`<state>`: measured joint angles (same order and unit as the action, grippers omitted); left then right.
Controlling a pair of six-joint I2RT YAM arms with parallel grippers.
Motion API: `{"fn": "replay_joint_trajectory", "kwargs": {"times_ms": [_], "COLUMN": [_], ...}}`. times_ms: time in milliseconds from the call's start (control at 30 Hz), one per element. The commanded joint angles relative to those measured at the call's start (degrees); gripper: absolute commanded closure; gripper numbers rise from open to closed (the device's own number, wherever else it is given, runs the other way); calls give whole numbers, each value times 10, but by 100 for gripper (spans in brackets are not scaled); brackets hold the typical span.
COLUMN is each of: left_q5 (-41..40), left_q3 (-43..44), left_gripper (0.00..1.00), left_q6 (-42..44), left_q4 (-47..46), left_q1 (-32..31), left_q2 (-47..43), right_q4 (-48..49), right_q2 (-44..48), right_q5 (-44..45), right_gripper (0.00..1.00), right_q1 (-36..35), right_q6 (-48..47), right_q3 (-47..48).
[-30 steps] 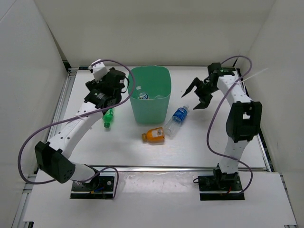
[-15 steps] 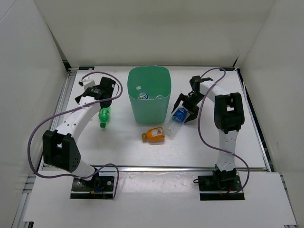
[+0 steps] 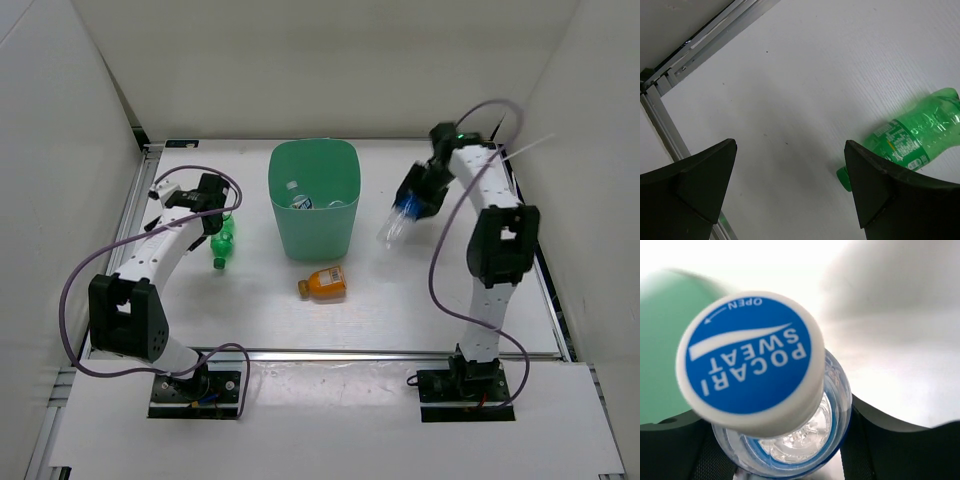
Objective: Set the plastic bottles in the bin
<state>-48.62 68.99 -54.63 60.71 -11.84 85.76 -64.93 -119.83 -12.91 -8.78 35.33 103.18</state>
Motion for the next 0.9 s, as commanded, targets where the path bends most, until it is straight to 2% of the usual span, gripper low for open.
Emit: {"fn": "replay_joint_trajectory", "kwargs": {"times_ms": [0, 67, 100, 200, 267, 333, 467, 500, 567, 600, 700, 733, 867], "left_q5": [-12, -12, -12, -7, -2, 7, 34, 45, 55, 70, 96, 101, 113], "left_q3": [3, 10, 17, 27, 33, 40, 47, 54, 54, 54, 48, 48, 34], "left_gripper": [0, 0, 0, 0, 0, 0, 0, 0, 0, 0, 0, 0, 0], "left_q6": [-33, -41, -41, -41, -41, -30, 0, 0, 24, 34, 56, 56, 61], "left_q4": [22, 22, 22, 22, 22, 22, 10, 3, -7, -24, -43, -48, -66], "left_q1": [7, 7, 7, 7, 7, 7, 7, 7, 7, 7, 7, 7, 7], "left_q2": [-22, -16, -10, -4, 2, 2, 13, 13, 19, 19, 19, 19, 24], "right_q4": [4, 51, 106, 172, 189, 222, 222, 217, 210, 210, 204, 204, 204], "right_q2": [129, 172, 186, 203, 203, 197, 140, 133, 122, 115, 108, 108, 119], "right_q5": [-9, -48, -82, -123, -123, -139, -150, -137, -129, -129, -135, -135, -129], "right_gripper": [64, 64, 65, 68, 68, 64, 60, 50, 37, 24, 9, 0, 0], "right_q1": [42, 48, 48, 32, 4, -19, -96, -111, -140, -145, -145, -145, -145], "right_q6": [17, 32, 38, 52, 37, 11, -28, -39, -47, -47, -47, -47, -47], "right_q3": [127, 169, 178, 239, 278, 289, 330, 331, 329, 320, 306, 306, 324]}}
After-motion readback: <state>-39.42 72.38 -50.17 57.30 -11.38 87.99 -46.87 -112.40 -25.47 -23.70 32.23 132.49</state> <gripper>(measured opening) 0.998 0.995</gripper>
